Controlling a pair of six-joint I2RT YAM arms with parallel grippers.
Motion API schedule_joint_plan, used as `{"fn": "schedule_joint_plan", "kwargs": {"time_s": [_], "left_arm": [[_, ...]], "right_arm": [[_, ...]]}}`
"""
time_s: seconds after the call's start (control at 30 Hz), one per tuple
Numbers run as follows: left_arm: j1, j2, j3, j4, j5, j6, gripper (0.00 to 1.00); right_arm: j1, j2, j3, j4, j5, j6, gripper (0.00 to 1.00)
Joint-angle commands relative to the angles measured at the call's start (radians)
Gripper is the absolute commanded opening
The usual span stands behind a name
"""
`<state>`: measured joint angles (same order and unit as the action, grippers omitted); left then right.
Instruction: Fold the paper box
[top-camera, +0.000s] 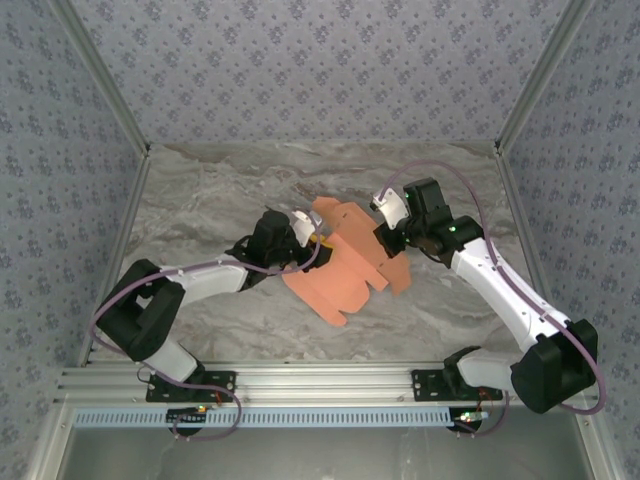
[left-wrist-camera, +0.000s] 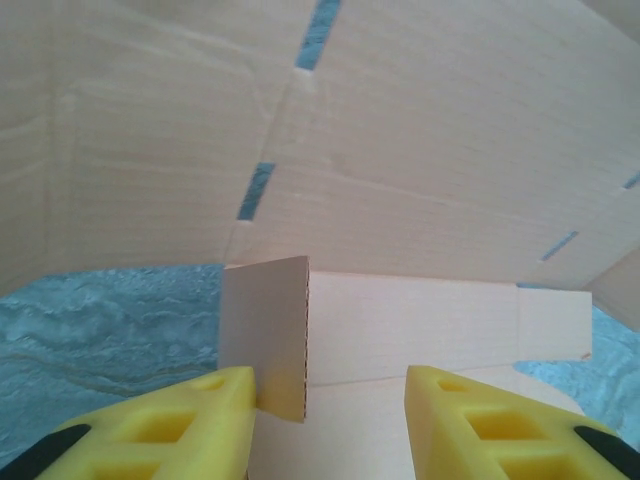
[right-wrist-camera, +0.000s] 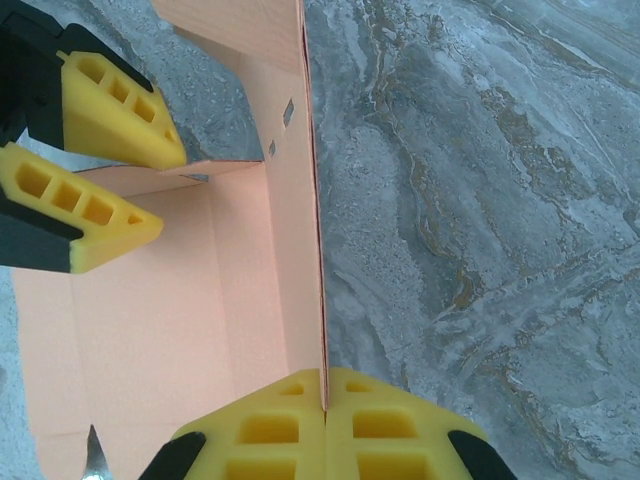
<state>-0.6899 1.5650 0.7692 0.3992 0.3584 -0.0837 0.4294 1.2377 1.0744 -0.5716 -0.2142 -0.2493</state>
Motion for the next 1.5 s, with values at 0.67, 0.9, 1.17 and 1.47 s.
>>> {"fn": "schedule_joint_plan", "kwargs": {"time_s": [0.67, 0.9, 1.17, 1.47], "left_arm": [[0.008, -0.137, 0.012, -0.129, 0.026, 0.057, 0.51], [0.021, -0.122, 0.086, -0.225, -0.040, 0.038, 0.57], [0.032, -0.003, 0.171, -0.228, -0.170, 0.022, 0.62], [0.061, 0.109, 0.238, -0.229, -0.167, -0.001, 0.64]], "right_arm": [[-0.008, 0.015, 0.030, -0.016, -0.003, 0.024, 0.01], [-0.008, 0.026, 0.031, -0.012, -0.006, 0.024, 0.01], [-0.008, 0.032, 0.040, -0.014, -0.011, 0.024, 0.01], [-0.009, 0.036, 0.041, -0.019, -0.016, 0.023, 0.01]]}}
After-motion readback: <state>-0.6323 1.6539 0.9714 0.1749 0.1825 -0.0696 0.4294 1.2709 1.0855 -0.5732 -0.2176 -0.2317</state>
